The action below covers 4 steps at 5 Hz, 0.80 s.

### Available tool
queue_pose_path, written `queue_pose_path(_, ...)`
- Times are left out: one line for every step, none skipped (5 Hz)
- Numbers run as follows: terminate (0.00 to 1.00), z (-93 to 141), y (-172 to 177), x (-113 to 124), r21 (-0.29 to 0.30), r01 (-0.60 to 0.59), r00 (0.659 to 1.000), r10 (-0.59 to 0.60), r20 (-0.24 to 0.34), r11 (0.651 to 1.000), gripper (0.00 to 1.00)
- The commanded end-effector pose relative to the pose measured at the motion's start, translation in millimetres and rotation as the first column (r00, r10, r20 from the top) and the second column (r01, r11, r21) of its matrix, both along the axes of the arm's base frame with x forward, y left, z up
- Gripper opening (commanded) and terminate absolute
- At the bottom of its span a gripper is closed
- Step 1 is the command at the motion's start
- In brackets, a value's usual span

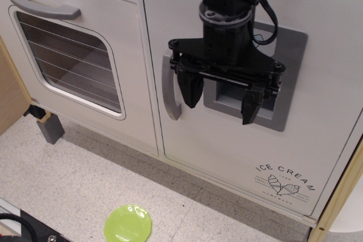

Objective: Open fridge

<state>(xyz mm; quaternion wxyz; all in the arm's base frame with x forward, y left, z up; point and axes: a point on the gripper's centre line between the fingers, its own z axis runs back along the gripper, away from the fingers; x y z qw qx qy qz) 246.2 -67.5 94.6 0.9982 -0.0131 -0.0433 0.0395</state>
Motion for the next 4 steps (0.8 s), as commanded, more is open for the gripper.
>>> queue_pose_path(0.0,0,0,0,0.0,0.0,1.0,0.0,0.0,1.0,1.0)
queue_pose_path(0.0,9,28,7,-0.003,-0.018,0.998,0.018,0.065,1.0,1.0)
queue_pose_path(0.0,10,55,13,0.017,-0.032,0.992,0.03,0.123,0.999,1.0)
queue_pose_path(0.0,10,84,19,0.022,-0.031,0.985,0.027,0.171,0.999,1.0)
